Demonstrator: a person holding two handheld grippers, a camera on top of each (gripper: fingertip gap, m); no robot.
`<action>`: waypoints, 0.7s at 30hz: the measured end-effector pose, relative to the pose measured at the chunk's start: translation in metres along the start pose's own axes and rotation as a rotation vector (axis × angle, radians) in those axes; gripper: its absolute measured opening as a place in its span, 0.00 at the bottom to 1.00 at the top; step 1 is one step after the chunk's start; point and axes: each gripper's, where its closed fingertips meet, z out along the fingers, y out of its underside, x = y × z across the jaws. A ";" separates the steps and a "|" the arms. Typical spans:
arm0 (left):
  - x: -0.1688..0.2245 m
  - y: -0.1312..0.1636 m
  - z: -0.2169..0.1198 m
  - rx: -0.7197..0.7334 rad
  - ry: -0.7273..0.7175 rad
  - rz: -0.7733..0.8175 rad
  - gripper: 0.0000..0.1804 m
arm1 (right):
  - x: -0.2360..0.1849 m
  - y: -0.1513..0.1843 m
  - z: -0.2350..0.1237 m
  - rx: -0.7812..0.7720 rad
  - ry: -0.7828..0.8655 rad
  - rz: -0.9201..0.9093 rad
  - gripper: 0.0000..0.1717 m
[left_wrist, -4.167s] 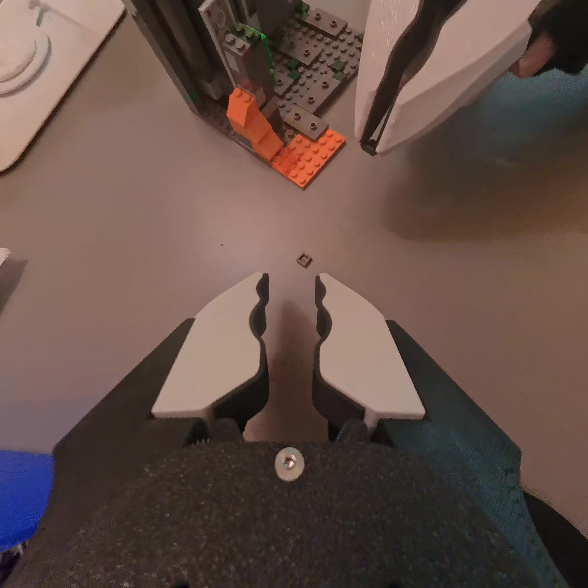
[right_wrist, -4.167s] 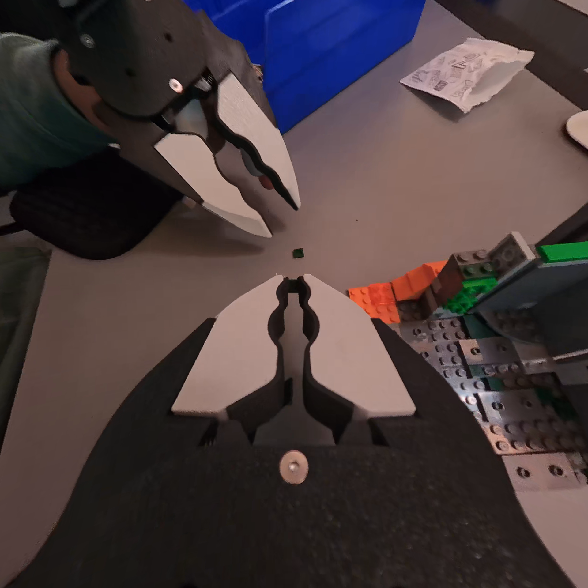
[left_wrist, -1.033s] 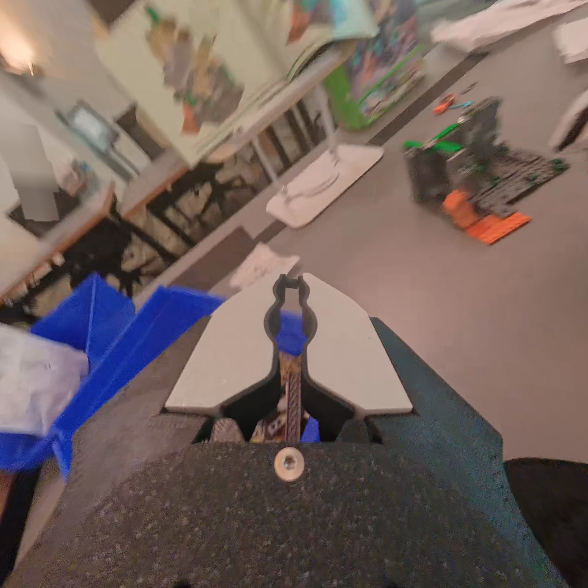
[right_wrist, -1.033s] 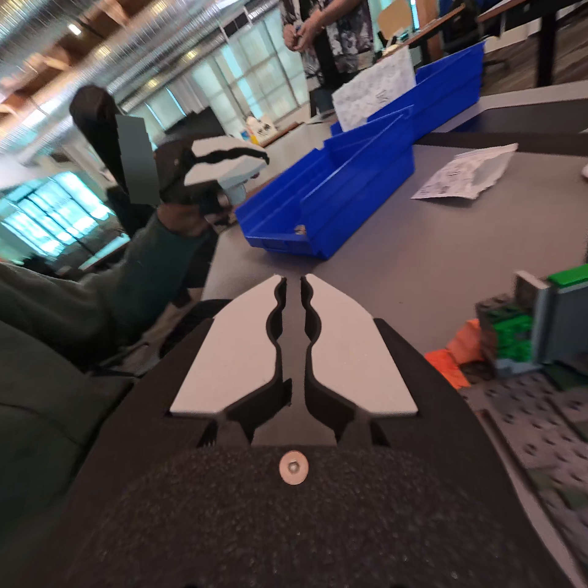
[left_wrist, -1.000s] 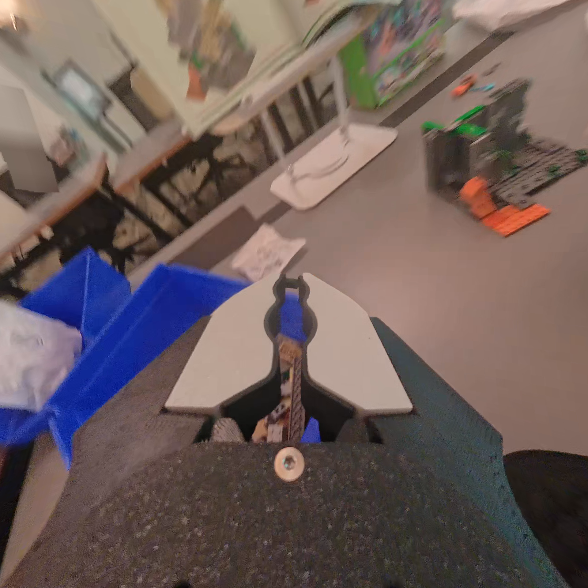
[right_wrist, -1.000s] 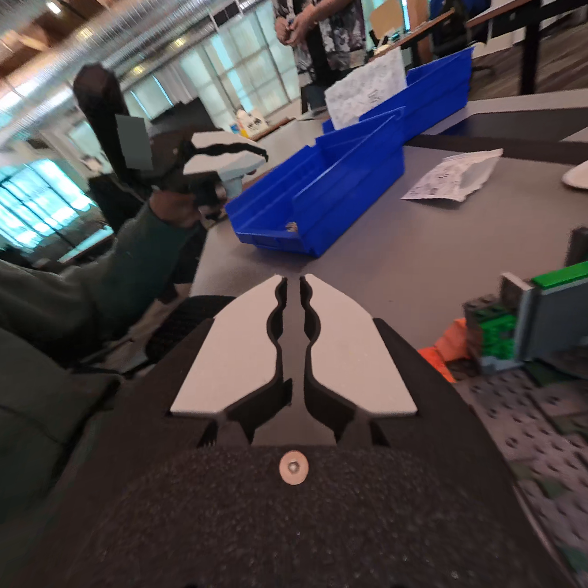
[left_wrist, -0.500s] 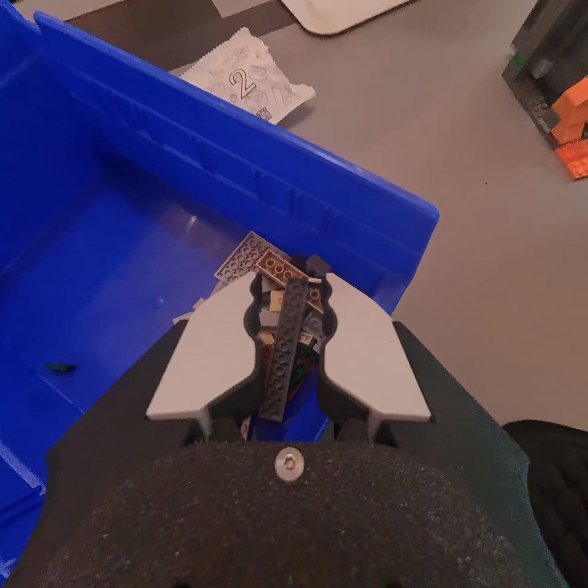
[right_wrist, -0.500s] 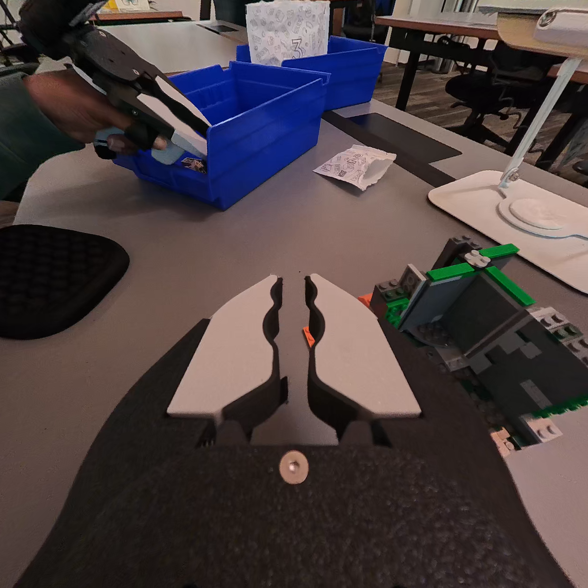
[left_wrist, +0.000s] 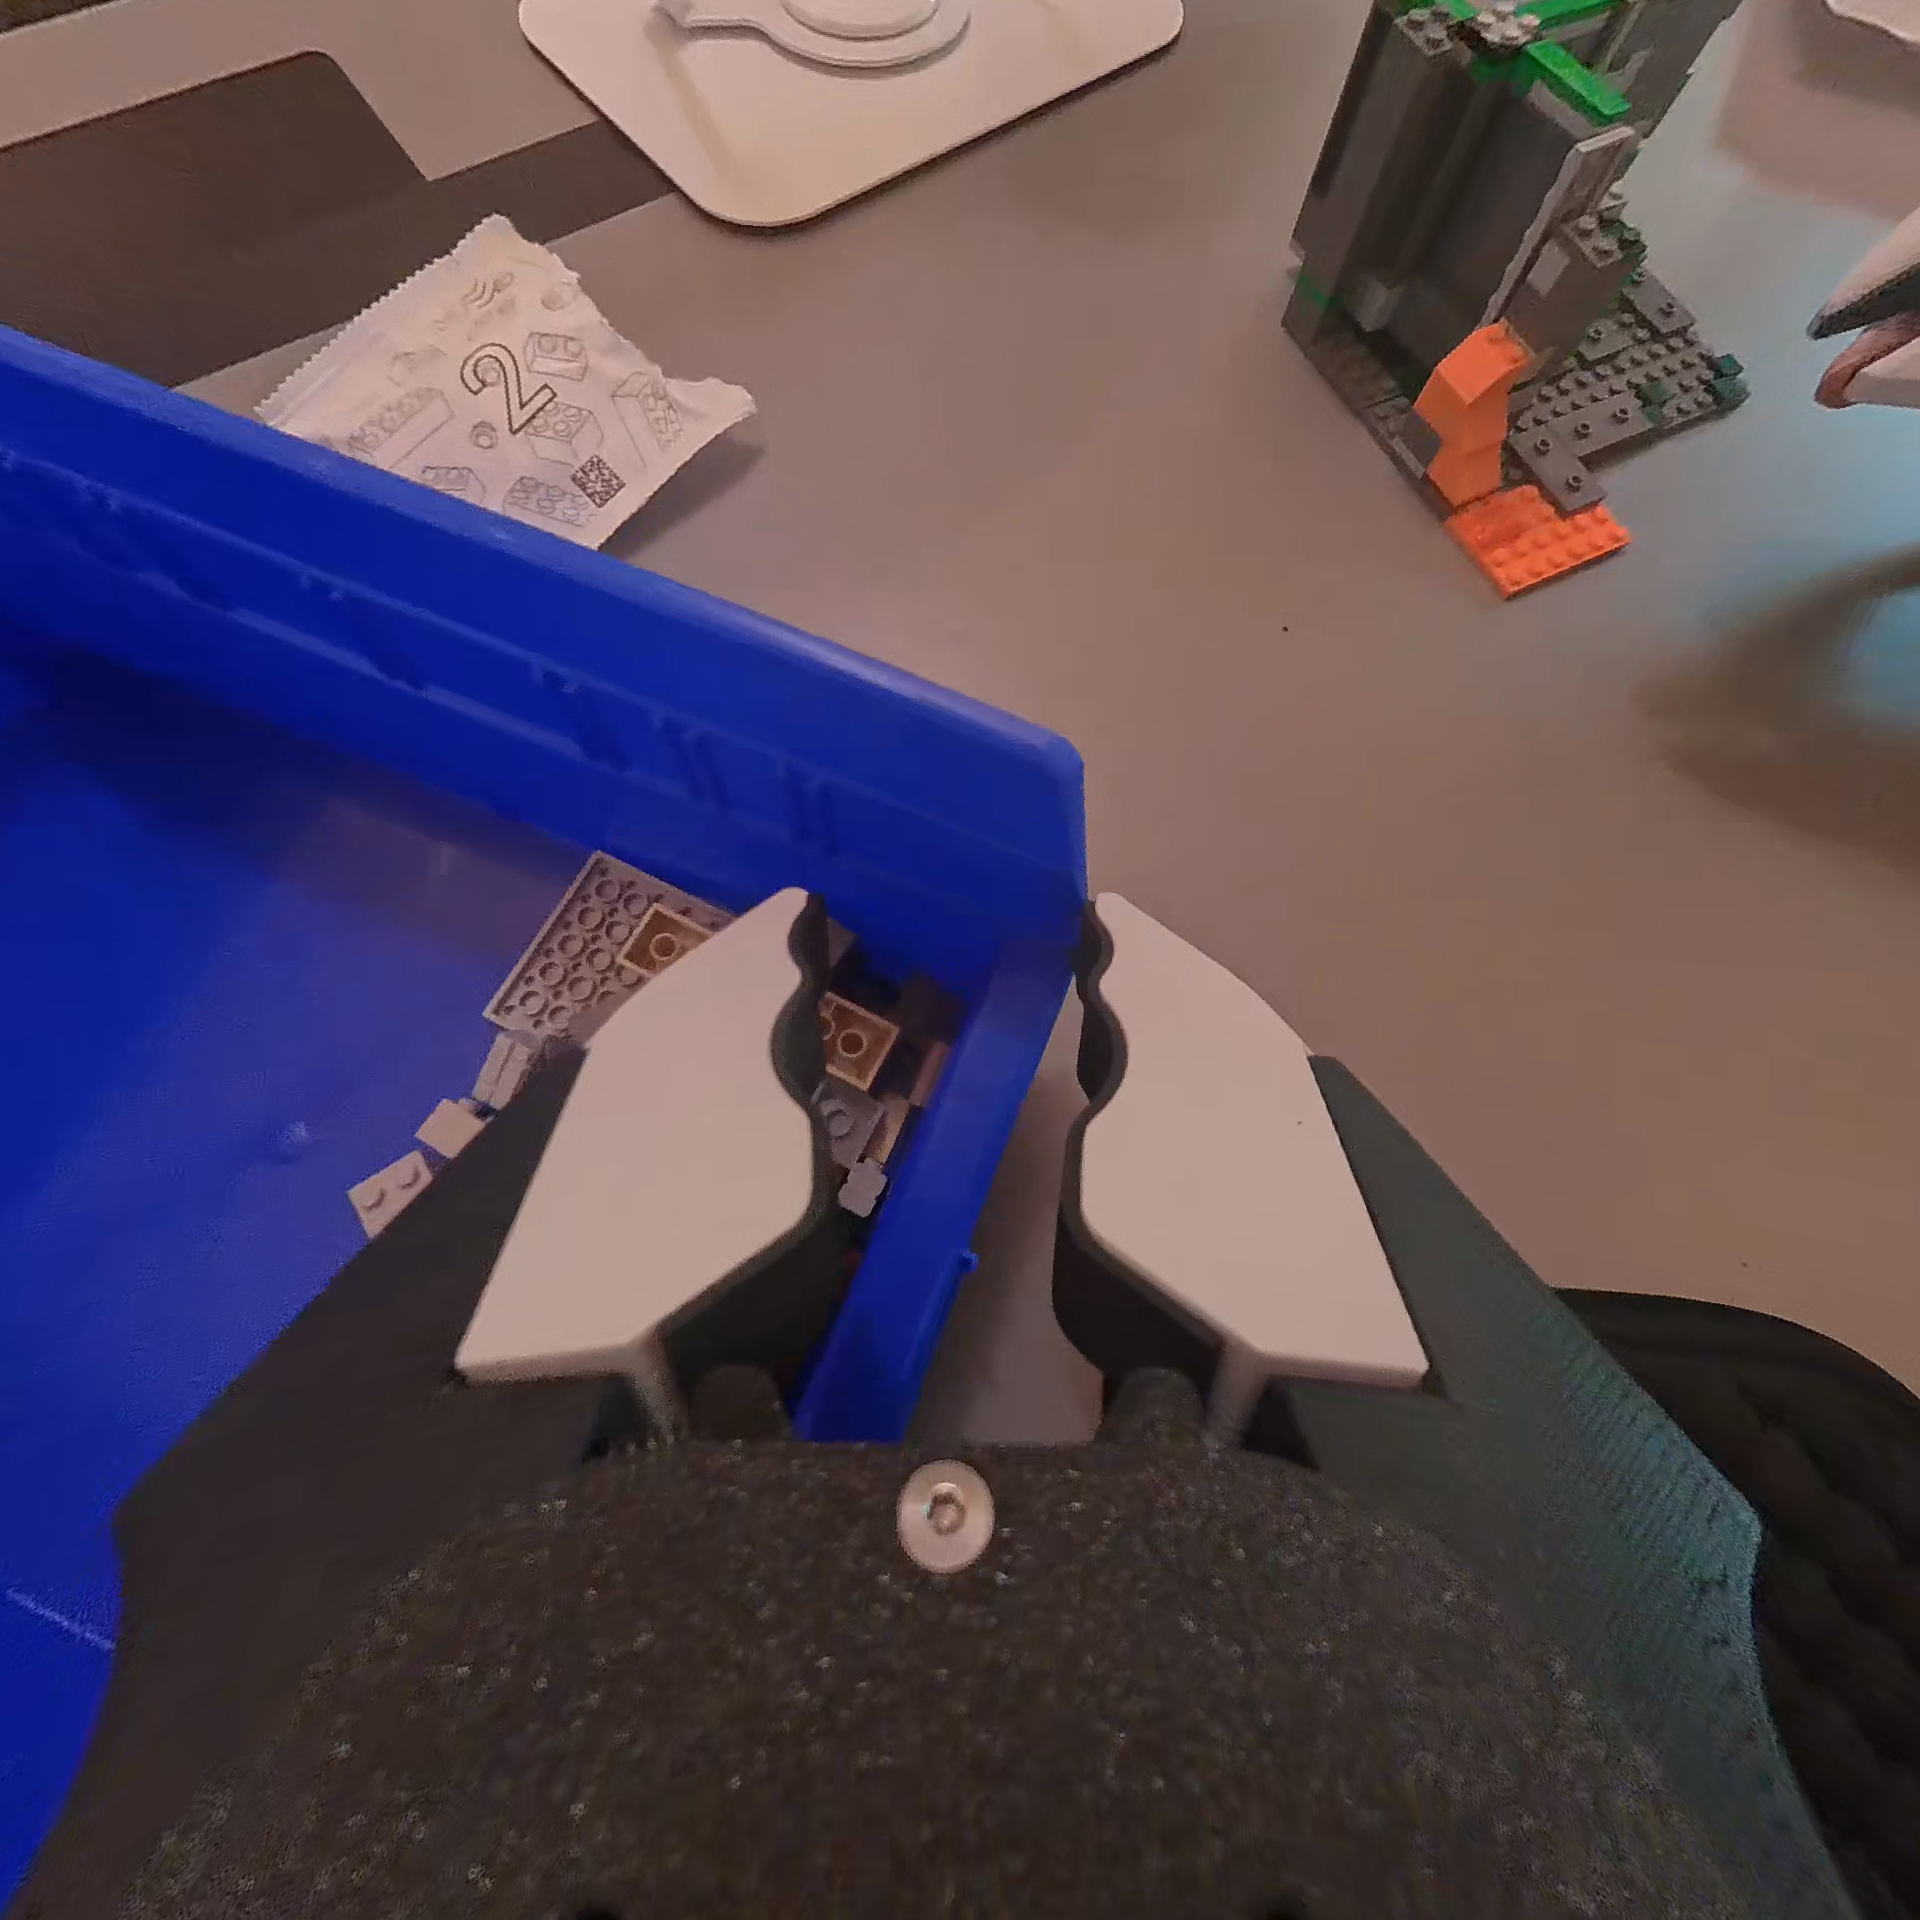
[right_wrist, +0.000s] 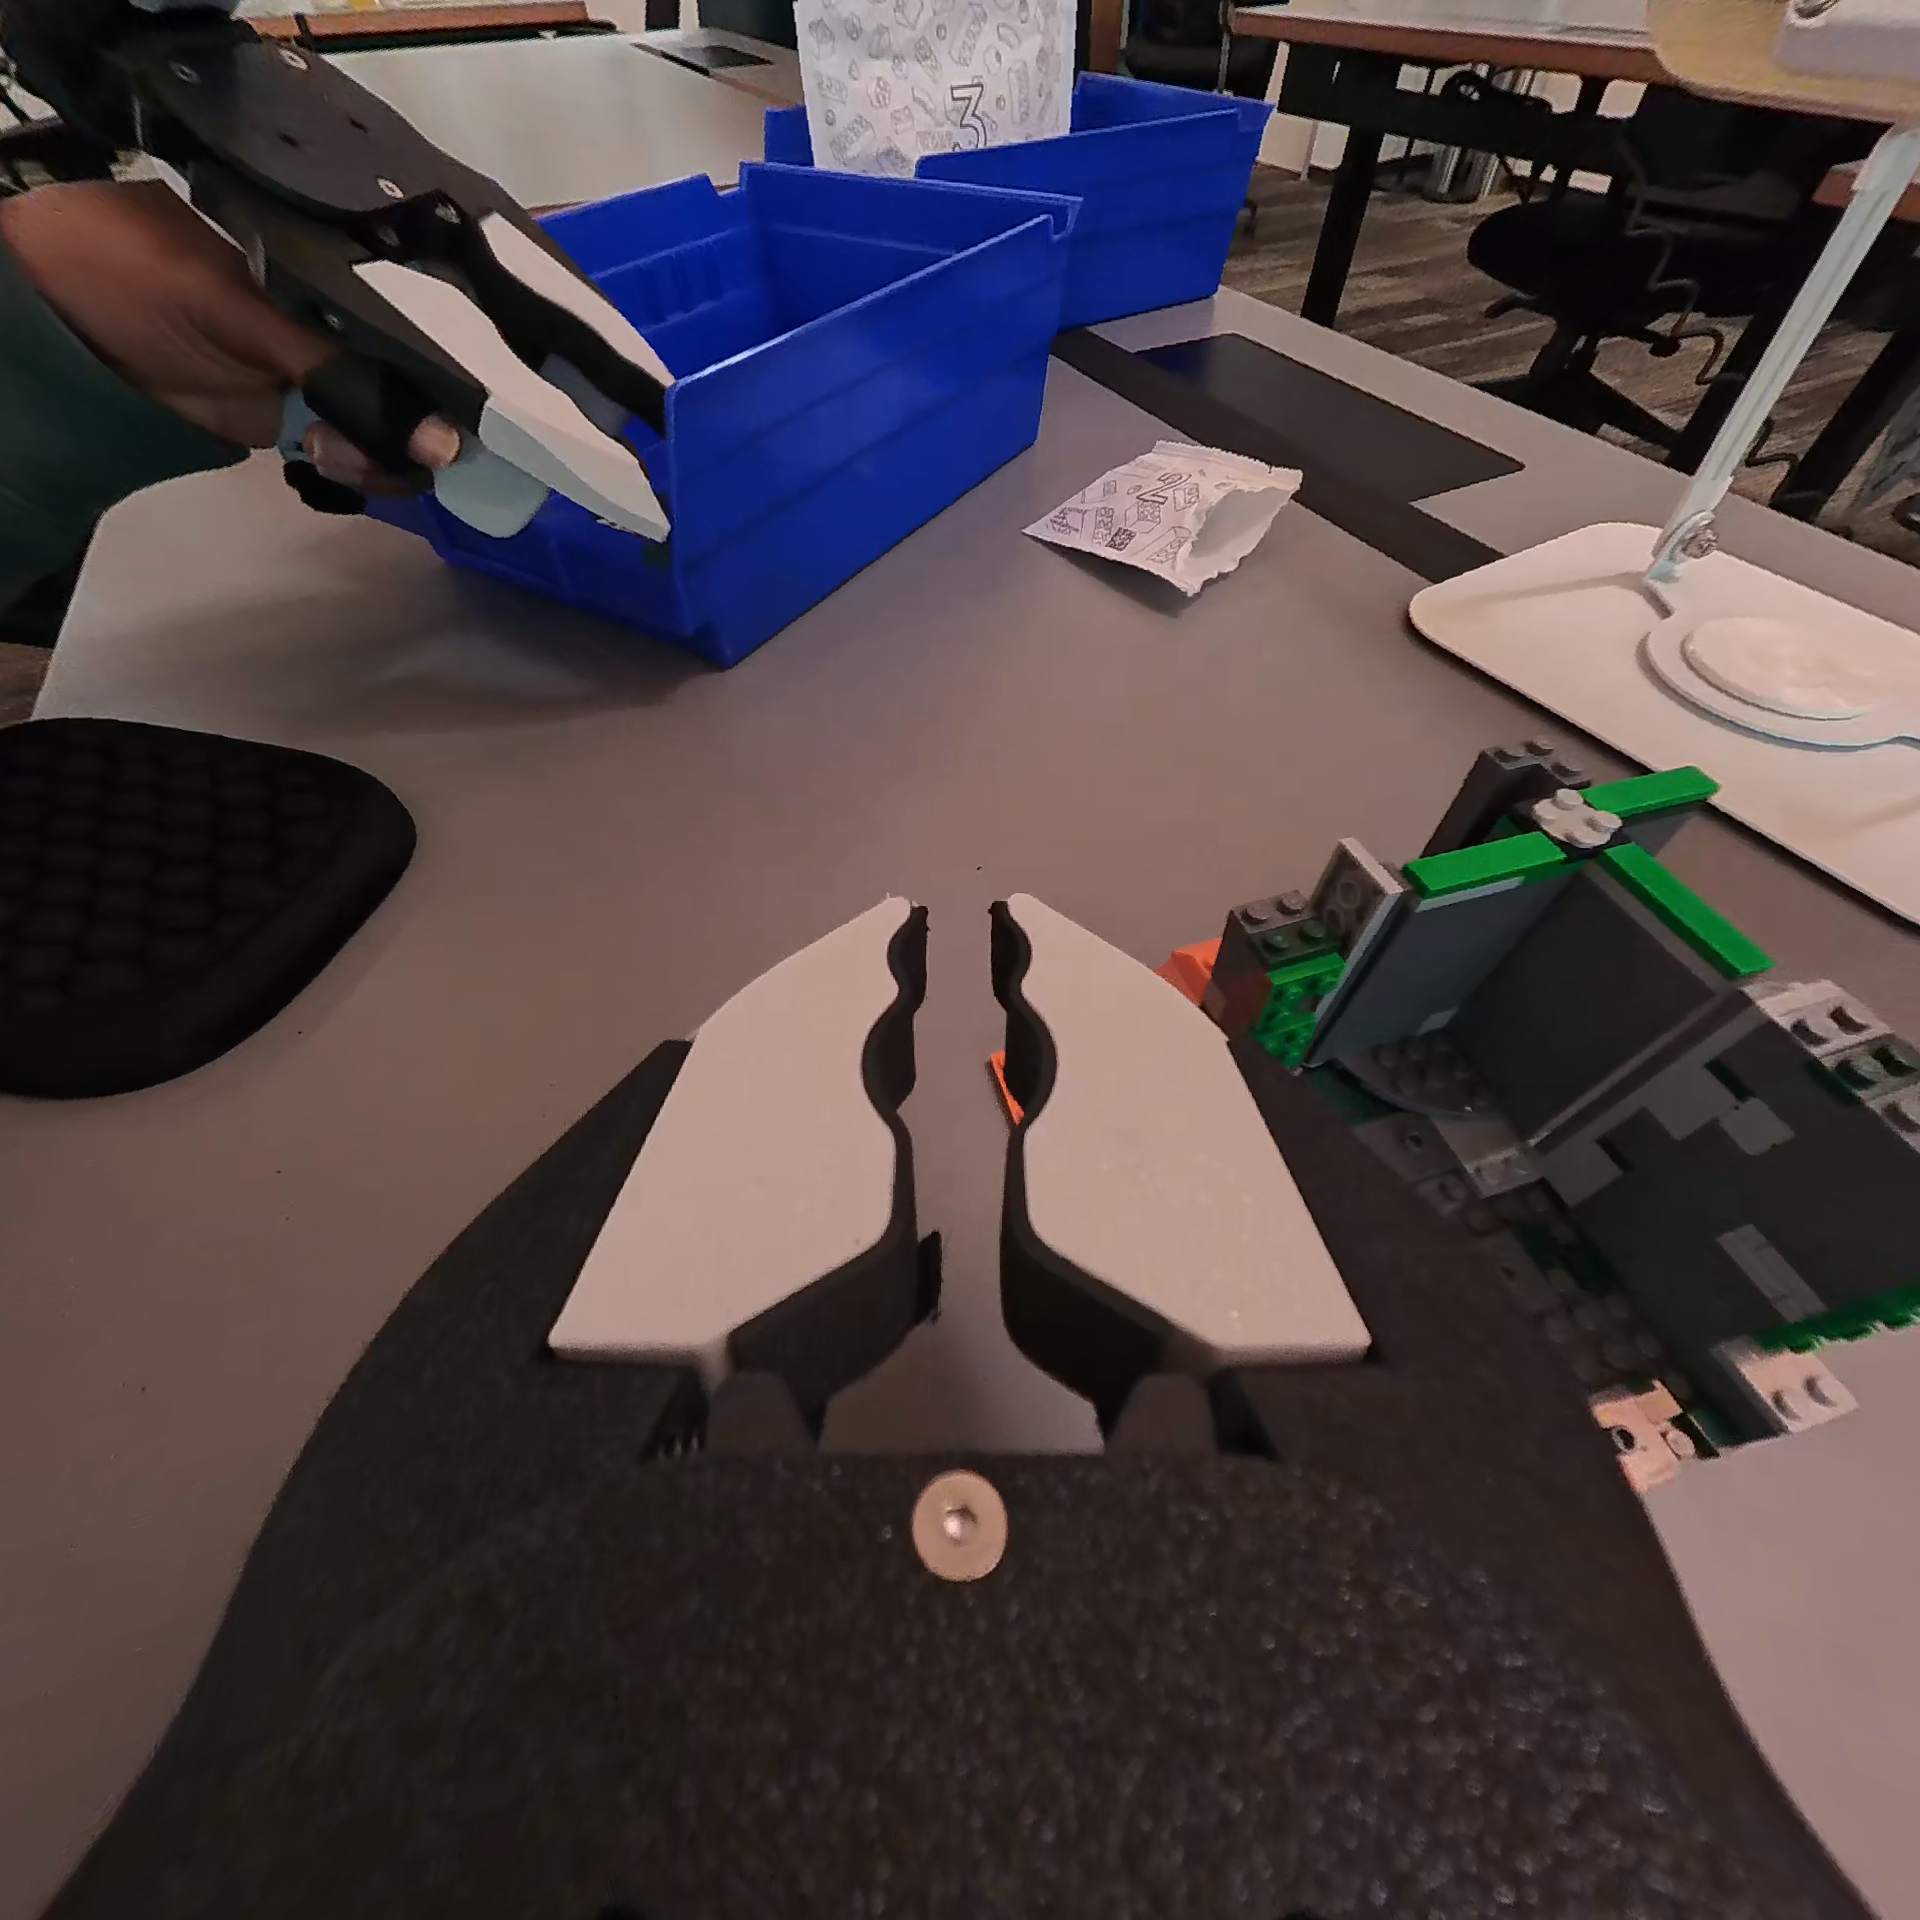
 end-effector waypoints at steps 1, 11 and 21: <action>0.000 0.000 0.001 0.005 0.008 -0.009 0.25 | 0.000 0.000 0.000 -0.001 0.002 -0.003 0.07; -0.006 -0.006 -0.009 0.056 -0.029 -0.009 0.20 | 0.001 0.008 0.003 -0.029 0.006 -0.006 0.06; 0.013 0.013 -0.037 -0.059 -0.107 0.203 0.06 | 0.001 0.012 0.006 -0.041 0.010 -0.017 0.05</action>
